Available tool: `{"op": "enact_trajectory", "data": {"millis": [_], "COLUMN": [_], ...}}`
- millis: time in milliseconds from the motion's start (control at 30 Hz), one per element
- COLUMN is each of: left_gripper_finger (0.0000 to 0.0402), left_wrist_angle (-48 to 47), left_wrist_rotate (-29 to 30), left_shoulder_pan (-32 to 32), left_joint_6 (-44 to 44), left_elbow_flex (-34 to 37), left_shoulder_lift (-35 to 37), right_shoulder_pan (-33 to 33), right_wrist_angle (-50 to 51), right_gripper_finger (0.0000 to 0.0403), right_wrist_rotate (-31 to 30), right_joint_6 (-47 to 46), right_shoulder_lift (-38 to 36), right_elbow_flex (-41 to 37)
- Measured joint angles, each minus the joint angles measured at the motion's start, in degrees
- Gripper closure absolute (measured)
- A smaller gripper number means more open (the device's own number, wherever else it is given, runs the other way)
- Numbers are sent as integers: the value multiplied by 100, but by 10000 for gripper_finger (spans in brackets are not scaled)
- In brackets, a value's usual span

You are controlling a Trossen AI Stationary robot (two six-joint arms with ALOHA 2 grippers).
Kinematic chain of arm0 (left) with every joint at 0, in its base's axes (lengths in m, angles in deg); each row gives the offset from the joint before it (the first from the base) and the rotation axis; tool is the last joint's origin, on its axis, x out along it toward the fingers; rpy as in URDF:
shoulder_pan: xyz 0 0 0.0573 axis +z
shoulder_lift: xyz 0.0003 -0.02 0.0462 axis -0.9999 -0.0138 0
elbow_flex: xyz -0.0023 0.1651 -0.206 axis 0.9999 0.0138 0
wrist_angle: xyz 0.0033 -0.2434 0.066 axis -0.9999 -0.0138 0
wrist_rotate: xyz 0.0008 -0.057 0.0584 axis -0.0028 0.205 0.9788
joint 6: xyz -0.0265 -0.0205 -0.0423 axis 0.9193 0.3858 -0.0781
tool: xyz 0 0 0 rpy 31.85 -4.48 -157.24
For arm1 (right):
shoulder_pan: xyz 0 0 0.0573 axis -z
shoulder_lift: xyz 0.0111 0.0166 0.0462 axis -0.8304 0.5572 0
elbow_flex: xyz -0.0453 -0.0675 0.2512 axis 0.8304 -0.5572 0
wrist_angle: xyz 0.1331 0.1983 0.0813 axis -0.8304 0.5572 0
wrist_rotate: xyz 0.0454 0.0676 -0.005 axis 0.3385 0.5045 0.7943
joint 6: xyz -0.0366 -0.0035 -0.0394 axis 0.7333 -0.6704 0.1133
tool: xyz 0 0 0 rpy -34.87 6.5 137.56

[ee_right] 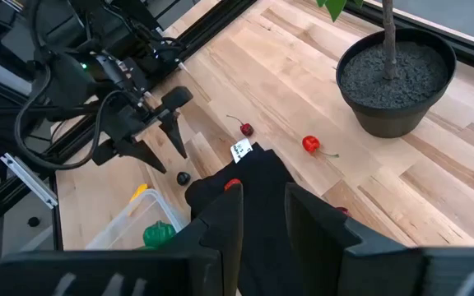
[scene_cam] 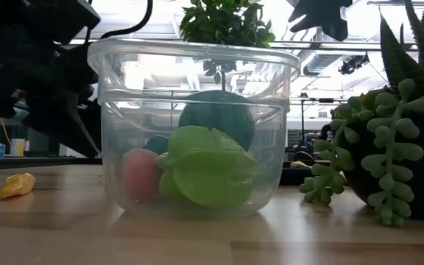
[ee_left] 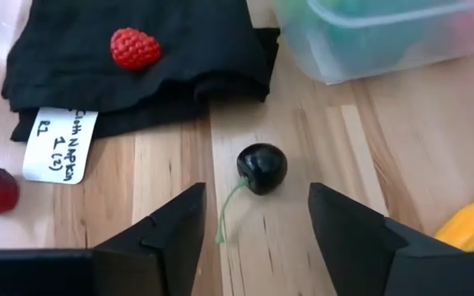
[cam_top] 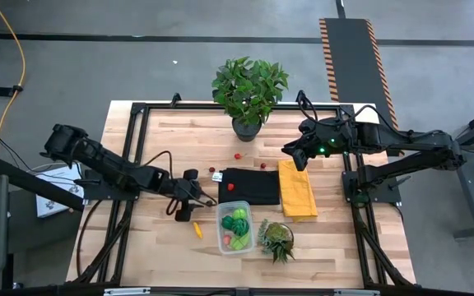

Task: Pick and placing Produce into tupperware
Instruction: Put the black cherry into the bin

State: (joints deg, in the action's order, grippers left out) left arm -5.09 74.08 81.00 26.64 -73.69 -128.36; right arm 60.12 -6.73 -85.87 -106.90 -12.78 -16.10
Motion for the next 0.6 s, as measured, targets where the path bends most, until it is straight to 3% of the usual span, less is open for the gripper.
{"op": "enact_trajectory", "data": {"millis": [267, 600], "left_gripper_finger": [158, 154], "left_wrist_angle": [410, 597], "left_wrist_rotate": [-66, -138], "left_shoulder_pan": [0, 257], "left_joint_6": [-183, -406], "left_elbow_flex": [0, 0], "left_shoulder_lift": [-395, -620], "right_shoulder_pan": [0, 0], "right_wrist_angle": [0, 0], "right_gripper_finger": [320, 320], "right_wrist_rotate": [-2, -7], "right_joint_6": [-7, -92], "right_shoulder_lift": [0, 0], "right_elbow_flex": [0, 0]}}
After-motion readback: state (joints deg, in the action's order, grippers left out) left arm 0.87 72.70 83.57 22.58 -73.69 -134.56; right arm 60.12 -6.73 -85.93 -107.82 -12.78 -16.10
